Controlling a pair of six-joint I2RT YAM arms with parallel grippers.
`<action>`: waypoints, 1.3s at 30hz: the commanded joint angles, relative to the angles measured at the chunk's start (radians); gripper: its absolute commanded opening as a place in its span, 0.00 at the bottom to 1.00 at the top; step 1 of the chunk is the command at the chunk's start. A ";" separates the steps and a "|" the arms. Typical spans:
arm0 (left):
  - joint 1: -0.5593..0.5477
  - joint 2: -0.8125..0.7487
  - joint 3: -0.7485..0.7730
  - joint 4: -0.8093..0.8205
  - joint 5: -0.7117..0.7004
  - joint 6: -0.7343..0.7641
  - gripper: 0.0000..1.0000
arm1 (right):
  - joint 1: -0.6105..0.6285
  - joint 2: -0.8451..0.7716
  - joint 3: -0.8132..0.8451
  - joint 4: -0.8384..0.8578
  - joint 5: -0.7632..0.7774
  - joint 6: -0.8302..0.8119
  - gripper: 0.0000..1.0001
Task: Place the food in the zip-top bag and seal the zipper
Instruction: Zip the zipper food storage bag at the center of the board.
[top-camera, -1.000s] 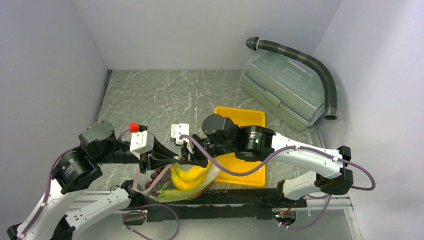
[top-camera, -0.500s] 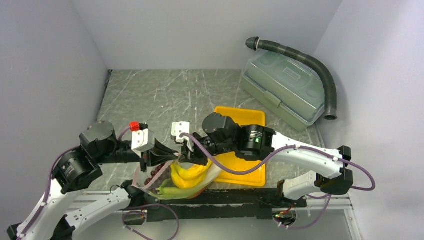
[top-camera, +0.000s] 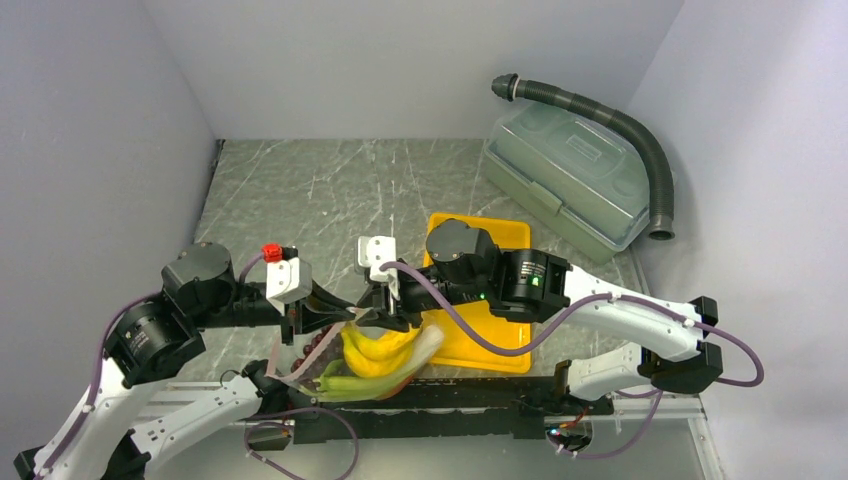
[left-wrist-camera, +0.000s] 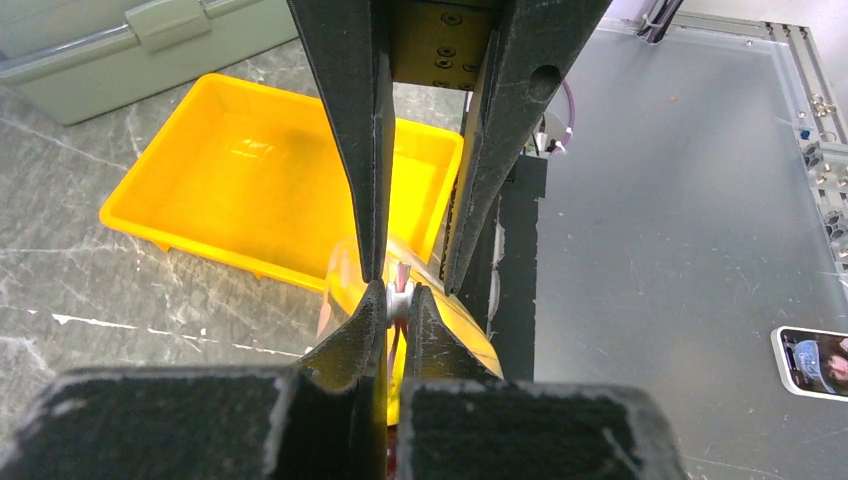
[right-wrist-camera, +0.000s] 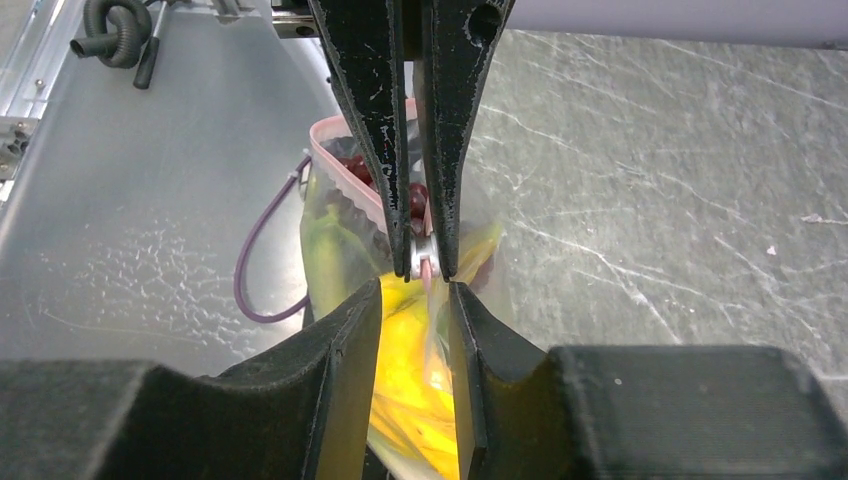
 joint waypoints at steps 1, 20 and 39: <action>-0.001 -0.010 0.025 0.044 0.002 -0.008 0.00 | -0.002 0.003 0.010 0.028 -0.027 -0.017 0.35; -0.002 -0.030 0.034 0.054 0.027 -0.017 0.00 | -0.002 0.048 0.014 0.035 -0.049 -0.025 0.09; -0.001 -0.022 0.028 0.008 -0.015 -0.009 0.00 | -0.002 -0.129 -0.004 0.145 0.145 0.011 0.00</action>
